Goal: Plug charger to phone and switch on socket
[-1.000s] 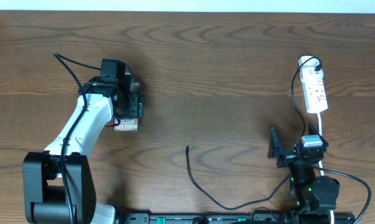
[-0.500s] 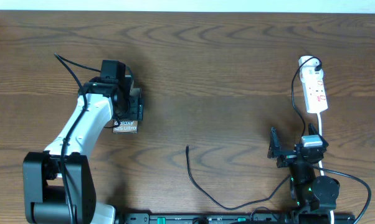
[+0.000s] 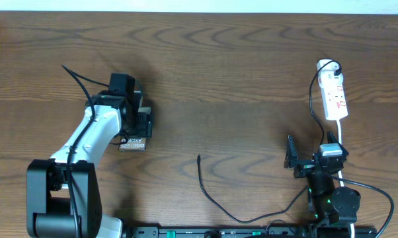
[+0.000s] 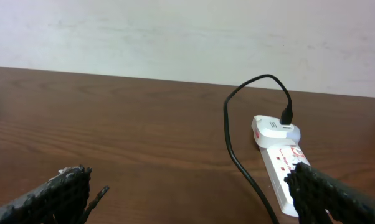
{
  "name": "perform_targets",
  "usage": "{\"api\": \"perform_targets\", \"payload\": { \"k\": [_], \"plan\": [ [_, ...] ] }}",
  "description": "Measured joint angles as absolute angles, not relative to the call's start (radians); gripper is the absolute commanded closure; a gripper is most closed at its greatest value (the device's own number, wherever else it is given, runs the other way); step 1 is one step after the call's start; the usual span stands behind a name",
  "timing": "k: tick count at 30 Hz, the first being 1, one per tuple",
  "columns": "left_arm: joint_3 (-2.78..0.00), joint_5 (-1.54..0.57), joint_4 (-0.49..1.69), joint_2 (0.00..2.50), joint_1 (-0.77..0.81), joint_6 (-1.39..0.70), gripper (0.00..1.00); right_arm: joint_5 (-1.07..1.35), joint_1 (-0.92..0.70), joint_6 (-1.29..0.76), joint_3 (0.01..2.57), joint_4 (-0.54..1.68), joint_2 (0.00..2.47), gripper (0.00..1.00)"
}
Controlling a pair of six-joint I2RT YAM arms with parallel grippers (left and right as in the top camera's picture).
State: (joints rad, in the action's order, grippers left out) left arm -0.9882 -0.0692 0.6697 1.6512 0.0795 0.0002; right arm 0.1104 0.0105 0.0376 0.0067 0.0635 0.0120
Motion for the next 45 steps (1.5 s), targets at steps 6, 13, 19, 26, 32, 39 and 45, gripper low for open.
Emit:
{"api": "perform_targets", "payload": {
  "k": [6, 13, 19, 26, 32, 39, 45],
  "plan": [
    [-0.955, -0.069, 0.643, 1.651, 0.08, -0.002, 0.93, 0.11, 0.01, 0.038, 0.007, 0.063, 0.012, 0.01],
    [-0.878, -0.069, 0.587, 1.651, 0.08, -0.004, 0.93, 0.11, 0.01, 0.038, 0.007, 0.064, 0.012, 0.01],
    [-0.869, -0.069, 0.575, 1.651, 0.08, -0.015, 0.92, 0.11, 0.01, 0.038, 0.007, 0.064, 0.012, 0.01],
    [-0.857, -0.069, 0.544, 1.651, 0.08, -0.024, 0.92, 0.11, 0.01, 0.038, 0.007, 0.064, 0.012, 0.01],
    [-0.838, -0.064, 0.505, 1.645, 0.08, -0.03, 0.93, 0.11, 0.01, 0.038, 0.007, 0.063, 0.012, 0.01],
    [-0.838, -0.064, 0.5, 1.645, 0.08, -0.03, 0.48, 0.11, 0.01, 0.038, 0.007, 0.064, 0.012, 0.01],
    [-0.838, -0.064, 0.5, 1.645, 0.08, -0.03, 0.23, 0.11, 0.01, 0.038, 0.007, 0.064, 0.012, 0.01]
  ]
}}
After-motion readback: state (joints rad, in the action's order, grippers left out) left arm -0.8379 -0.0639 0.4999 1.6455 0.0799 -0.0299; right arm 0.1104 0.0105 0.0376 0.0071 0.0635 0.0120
